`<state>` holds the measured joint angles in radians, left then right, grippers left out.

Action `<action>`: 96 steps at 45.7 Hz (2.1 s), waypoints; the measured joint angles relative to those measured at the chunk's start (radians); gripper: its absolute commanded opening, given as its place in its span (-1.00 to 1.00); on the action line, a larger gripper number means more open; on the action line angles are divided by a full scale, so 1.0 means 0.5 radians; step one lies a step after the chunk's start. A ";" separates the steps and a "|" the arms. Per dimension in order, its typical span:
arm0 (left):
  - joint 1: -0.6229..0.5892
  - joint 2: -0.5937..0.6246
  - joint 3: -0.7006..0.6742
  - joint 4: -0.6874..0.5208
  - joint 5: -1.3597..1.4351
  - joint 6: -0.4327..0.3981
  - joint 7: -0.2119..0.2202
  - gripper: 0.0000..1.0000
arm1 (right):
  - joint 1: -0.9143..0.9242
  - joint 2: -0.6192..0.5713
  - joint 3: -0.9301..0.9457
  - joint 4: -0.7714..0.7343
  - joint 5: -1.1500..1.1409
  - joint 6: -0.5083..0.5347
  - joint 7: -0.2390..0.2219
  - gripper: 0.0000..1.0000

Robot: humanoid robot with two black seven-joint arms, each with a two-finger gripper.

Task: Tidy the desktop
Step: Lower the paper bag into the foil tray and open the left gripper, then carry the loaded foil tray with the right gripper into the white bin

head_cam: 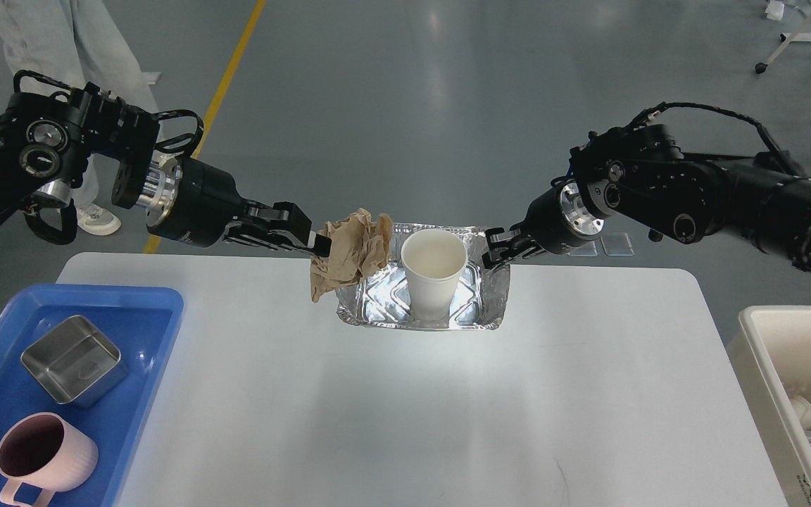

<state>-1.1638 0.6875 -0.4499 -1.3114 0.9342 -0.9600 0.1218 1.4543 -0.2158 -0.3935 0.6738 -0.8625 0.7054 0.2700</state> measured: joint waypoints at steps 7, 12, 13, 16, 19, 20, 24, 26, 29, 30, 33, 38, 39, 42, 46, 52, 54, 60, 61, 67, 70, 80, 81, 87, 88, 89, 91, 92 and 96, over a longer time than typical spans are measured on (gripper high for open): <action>0.012 -0.049 0.016 0.007 0.000 0.000 0.026 -0.97 | 0.007 0.006 0.005 0.004 0.006 0.006 0.000 -1.00; 0.016 -0.082 0.020 0.020 0.002 0.000 0.053 -0.97 | 0.017 0.008 0.011 0.021 0.013 0.008 0.000 -1.00; 0.016 -0.088 0.021 0.022 0.002 0.000 0.056 -0.97 | 0.019 0.008 0.012 0.023 0.014 0.008 0.000 -1.00; 0.017 -0.107 0.022 0.025 0.003 0.000 0.063 -0.97 | 0.026 0.012 0.017 0.026 0.015 0.009 0.000 -1.00; 0.017 -0.128 0.022 0.031 0.007 0.000 0.065 -0.97 | 0.030 0.026 0.019 0.027 0.016 0.009 0.000 -1.00; 0.017 -0.135 0.022 0.033 0.009 0.000 0.065 -0.97 | 0.031 0.031 0.020 0.027 0.016 0.009 0.000 -1.00; 0.019 -0.183 0.023 0.054 0.019 0.000 0.066 -0.97 | 0.039 0.058 0.023 0.030 0.017 0.009 0.000 -1.00; 0.020 -0.197 0.023 0.066 0.021 0.000 0.069 -0.94 | 0.042 0.064 0.025 0.032 0.018 0.010 0.000 -1.00; 0.020 -0.224 0.023 0.091 0.033 0.000 0.081 -0.84 | 0.048 0.070 0.026 0.035 0.019 0.010 0.000 -1.00; 0.021 -0.231 0.023 0.098 0.037 0.000 0.087 -0.80 | 0.049 0.071 0.026 0.035 0.019 0.010 0.000 -1.00; 0.023 -0.248 0.023 0.112 0.043 0.000 0.102 -0.60 | 0.051 0.072 0.026 0.038 0.019 0.011 0.000 -1.00; 0.023 -0.249 0.023 0.118 0.045 0.000 0.111 -0.45 | 0.052 0.070 0.026 0.039 0.019 0.012 0.000 -1.00; 0.024 -0.246 0.023 0.119 0.045 0.000 0.111 -0.45 | 0.052 0.068 0.026 0.039 0.019 0.013 0.000 -1.00; 0.024 -0.236 0.023 0.119 0.046 0.000 0.112 -0.40 | 0.052 0.065 0.026 0.039 0.019 0.013 0.000 -1.00; 0.024 -0.220 0.023 0.120 0.045 0.000 0.112 -0.35 | 0.049 0.060 0.026 0.039 0.019 0.013 0.000 -1.00; 0.024 -0.190 0.019 0.119 0.031 0.000 0.112 -0.28 | 0.041 0.053 0.024 0.039 0.019 0.013 0.000 -1.00; 0.024 -0.181 0.016 0.118 0.026 0.000 0.112 -0.26 | 0.038 0.051 0.024 0.039 0.019 0.013 0.000 -1.00; 0.023 -0.149 -0.014 0.116 0.009 0.000 0.112 -0.26 | 0.024 0.036 0.023 0.037 0.020 0.013 0.000 -1.00; 0.022 -0.142 -0.021 0.116 0.007 0.000 0.112 -0.26 | 0.022 0.031 0.023 0.036 0.022 0.013 0.000 -1.00; 0.012 -0.105 -0.107 0.116 -0.001 0.000 0.107 -0.25 | 0.003 -0.005 0.023 0.032 0.075 0.013 0.000 -1.00; 0.012 -0.084 -0.150 0.119 -0.013 0.000 0.107 -0.25 | -0.015 -0.024 0.023 0.028 0.116 0.013 0.000 -1.00; 0.024 0.009 -0.267 0.241 -0.107 0.000 0.106 -0.23 | -0.104 -0.160 0.023 0.017 0.290 0.007 -0.004 -1.00; 0.028 0.016 -0.277 0.259 -0.122 0.002 0.106 -0.23 | -0.114 -0.181 0.023 0.017 0.303 0.006 -0.004 -1.00; 0.070 0.067 -0.325 0.368 -0.234 0.122 0.106 -0.22 | -0.176 -0.337 0.025 0.010 0.392 -0.006 -0.006 -1.00; 0.080 0.077 -0.330 0.384 -0.251 0.159 0.106 -0.22 | -0.187 -0.362 0.025 0.008 0.412 -0.007 -0.006 -1.00; 0.089 0.085 -0.335 0.395 -0.264 0.189 0.107 -0.22 | -0.200 -0.395 0.025 0.005 0.440 -0.009 -0.006 -1.00; 0.111 0.103 -0.346 0.417 -0.291 0.261 0.108 -0.22 | -0.223 -0.448 0.026 -0.001 0.494 -0.014 -0.006 -1.00; 0.123 0.111 -0.352 0.425 -0.302 0.292 0.109 -0.22 | -0.238 -0.483 0.026 -0.006 0.528 -0.017 -0.006 -1.00; 0.194 0.134 -0.395 0.448 -0.345 0.418 0.109 -0.21 | -0.289 -0.609 0.026 -0.017 0.636 -0.024 -0.006 -1.00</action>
<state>-1.0671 0.7548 -0.6476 -1.0876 0.7618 -0.7510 0.1765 1.3100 -0.5203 -0.3803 0.6653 -0.5447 0.6934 0.2668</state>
